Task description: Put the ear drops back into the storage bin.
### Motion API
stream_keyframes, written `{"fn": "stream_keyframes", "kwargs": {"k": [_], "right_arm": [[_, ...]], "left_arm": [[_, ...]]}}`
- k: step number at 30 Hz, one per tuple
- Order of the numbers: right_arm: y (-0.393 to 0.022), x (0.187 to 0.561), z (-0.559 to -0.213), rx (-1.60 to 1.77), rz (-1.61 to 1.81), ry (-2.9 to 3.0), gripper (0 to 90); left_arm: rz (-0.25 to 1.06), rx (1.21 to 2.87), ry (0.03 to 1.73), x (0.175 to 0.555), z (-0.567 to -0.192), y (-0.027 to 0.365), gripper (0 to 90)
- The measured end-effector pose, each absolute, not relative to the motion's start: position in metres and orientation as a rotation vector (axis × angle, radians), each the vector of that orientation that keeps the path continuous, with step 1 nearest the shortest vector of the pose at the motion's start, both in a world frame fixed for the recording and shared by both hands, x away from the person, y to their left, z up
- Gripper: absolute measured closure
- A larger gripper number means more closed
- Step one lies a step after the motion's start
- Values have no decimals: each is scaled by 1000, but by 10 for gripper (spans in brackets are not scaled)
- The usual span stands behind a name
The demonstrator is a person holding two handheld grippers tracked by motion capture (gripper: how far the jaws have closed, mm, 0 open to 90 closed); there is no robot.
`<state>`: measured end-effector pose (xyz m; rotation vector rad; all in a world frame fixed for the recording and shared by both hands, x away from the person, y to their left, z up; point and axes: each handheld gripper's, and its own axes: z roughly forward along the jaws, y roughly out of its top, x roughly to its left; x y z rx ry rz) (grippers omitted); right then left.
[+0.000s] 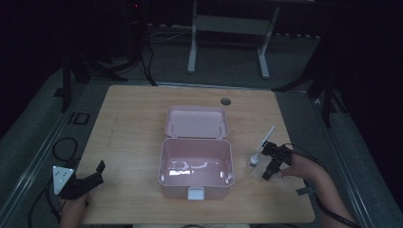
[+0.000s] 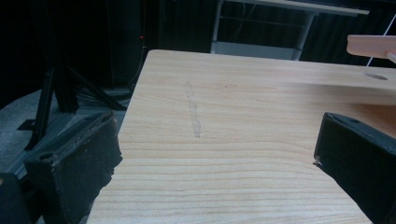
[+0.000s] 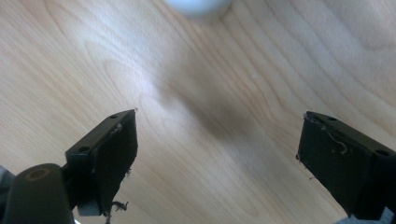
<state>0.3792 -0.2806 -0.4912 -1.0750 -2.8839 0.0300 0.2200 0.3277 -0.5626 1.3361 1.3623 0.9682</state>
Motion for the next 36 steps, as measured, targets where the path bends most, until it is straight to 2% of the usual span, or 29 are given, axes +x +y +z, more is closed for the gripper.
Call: {"fn": "stream_keyframes", "kwargs": {"k": [9,17,20,25,29,36], "right_arm": [[-264,390,-490,-1035,8,-2908,158],[-250,398,-494,-979,5,-2938,252],[-246,405,-495,-986,0,-2923,318],[-241,408,-497,-951,4,-2919,346],[-236,412,-495,-942,20,-2925,423],[-230,415,-499,-924,55,-2916,496]], "left_arm": [[968,1338,1360,220,-563,328,5],[968,1338,1359,220,-563,328,5],[969,1339,1358,220,-563,327,5],[968,1339,1357,220,-563,327,5],[970,1341,1356,220,-563,327,5],[968,1341,1357,220,-563,327,5]]}}
